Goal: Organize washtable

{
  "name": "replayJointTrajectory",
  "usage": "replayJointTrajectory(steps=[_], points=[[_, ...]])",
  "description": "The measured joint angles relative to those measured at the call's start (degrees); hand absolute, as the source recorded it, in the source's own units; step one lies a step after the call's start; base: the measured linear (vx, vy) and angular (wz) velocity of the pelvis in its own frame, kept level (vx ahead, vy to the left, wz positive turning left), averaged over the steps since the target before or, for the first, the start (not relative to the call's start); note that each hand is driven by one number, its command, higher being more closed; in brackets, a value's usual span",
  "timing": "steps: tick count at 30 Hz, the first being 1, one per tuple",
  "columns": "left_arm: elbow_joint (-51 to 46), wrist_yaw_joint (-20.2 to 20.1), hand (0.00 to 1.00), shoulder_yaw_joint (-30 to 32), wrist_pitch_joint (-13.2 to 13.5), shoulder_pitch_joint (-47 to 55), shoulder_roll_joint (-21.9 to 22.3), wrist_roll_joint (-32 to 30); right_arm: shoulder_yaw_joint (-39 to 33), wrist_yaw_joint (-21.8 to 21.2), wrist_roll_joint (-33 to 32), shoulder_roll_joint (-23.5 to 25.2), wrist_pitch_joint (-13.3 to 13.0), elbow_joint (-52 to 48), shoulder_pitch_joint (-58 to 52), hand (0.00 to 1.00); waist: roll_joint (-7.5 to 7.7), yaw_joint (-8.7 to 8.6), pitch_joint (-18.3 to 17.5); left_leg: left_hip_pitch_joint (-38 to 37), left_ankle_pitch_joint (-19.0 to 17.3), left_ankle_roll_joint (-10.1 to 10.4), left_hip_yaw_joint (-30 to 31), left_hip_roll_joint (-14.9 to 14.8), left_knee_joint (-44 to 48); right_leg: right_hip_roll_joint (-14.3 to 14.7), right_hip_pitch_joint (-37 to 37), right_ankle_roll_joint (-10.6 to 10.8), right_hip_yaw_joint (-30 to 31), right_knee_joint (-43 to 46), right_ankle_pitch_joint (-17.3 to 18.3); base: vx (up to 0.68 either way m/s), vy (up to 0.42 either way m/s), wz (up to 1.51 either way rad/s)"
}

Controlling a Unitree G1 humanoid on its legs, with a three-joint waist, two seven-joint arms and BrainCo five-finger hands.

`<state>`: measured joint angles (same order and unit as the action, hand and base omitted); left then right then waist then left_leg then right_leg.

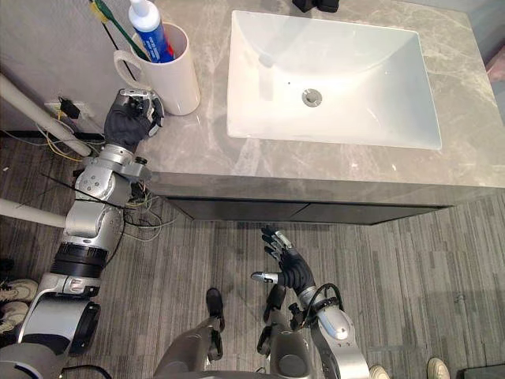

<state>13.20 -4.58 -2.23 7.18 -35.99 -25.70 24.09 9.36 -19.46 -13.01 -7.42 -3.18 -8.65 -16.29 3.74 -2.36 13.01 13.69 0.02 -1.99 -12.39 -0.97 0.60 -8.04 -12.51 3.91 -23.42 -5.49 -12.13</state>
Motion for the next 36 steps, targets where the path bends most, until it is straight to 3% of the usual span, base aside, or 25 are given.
replayJointTrajectory(steps=[12,18,26,36], points=[[3.4,2.3,1.00,-3.9,0.0,-5.0,-2.1,0.0,1.2,0.0,-0.6,-1.1,-0.1,-1.4,-0.2,0.00,0.23,0.18,0.2,1.4,0.0,0.0,-0.4,0.0,0.3,0.0,-1.5,0.6,0.2,0.0,-1.3,0.05,0.019,-0.01],[7.8,3.6,1.00,-6.4,-0.7,-13.3,-5.2,0.6,4.2,-0.4,-1.0,-1.1,-0.1,-1.4,-1.4,0.00,1.81,0.04,1.4,2.5,0.1,0.1,-1.6,-0.4,0.1,0.1,-3.6,0.1,2.9,-0.1,-2.5,0.07,0.023,-0.12],[14.1,4.8,1.00,-8.7,-1.1,-22.1,-6.8,2.8,4.7,-0.4,-1.1,-1.1,-0.2,-1.4,-2.0,0.00,2.44,-1.42,2.0,3.4,-0.2,-0.4,-1.9,-0.7,1.8,0.2,-3.9,-0.8,4.8,-0.2,-3.2,0.11,0.017,-0.03],[15.9,4.9,1.00,-8.5,-1.2,-22.8,-8.7,3.0,4.7,-0.4,-1.1,-1.0,-0.3,-1.5,-3.6,0.00,3.08,-1.40,2.3,3.6,-0.8,-0.5,-2.5,-1.1,2.8,0.4,-3.9,-1.0,6.1,-0.4,-3.3,0.09,0.013,-0.04]])
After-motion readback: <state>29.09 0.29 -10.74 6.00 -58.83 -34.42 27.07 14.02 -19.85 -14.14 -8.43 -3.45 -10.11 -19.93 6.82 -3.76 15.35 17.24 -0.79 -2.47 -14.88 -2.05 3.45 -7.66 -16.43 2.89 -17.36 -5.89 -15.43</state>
